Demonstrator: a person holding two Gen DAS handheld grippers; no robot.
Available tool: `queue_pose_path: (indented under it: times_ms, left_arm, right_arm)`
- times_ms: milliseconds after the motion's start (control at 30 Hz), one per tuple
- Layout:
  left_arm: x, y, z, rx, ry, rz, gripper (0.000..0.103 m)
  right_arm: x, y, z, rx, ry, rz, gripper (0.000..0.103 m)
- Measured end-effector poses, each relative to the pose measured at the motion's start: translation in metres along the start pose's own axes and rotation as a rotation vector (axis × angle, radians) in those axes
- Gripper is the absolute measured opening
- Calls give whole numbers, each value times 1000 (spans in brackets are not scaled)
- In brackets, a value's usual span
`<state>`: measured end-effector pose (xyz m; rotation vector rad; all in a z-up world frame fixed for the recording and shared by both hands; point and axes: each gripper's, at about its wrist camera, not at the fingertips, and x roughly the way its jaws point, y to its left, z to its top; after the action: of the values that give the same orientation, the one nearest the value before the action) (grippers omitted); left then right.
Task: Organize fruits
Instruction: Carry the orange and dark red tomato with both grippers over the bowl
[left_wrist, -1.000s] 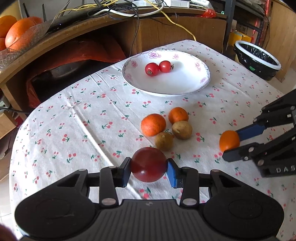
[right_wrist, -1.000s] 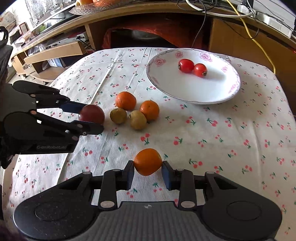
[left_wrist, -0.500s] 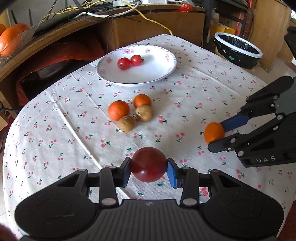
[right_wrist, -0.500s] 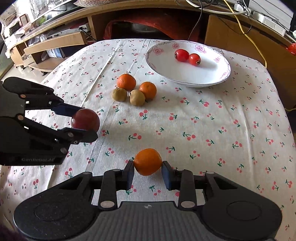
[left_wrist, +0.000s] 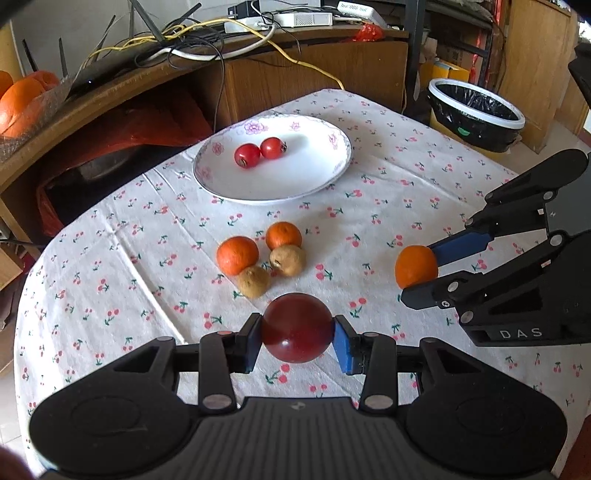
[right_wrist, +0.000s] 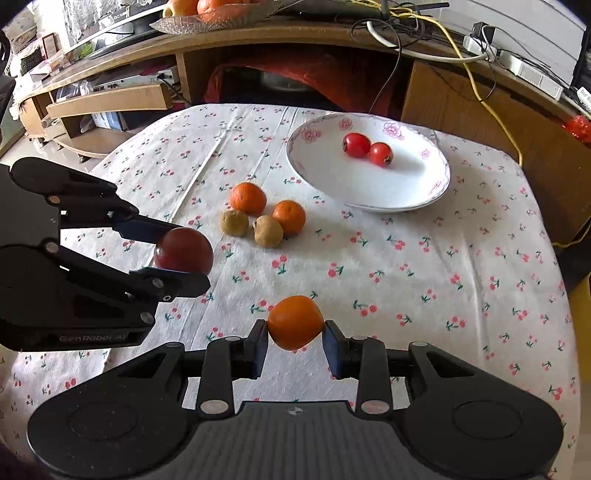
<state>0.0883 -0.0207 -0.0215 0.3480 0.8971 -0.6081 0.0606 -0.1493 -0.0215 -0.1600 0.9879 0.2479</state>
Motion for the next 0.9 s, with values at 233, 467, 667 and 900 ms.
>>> queue_pose_path:
  times_ms: [233,467,667,900]
  left_arm:
    - [-2,6,10,-17,-30,25,48]
    - [-3,9,22,-20,-59,42,48]
    - [-2,11,33,-18,-75,55,48]
    - [2,13,49,-13,-102,65,48]
  right_arm:
    - [-3,3,9,-14,-32,-10,28]
    - [-6,0,18,-16,-62,-20,28]
    - [-8,-4,28,-19,-88,-31,28]
    - [-8,-10,42,-22,-119,-41,28]
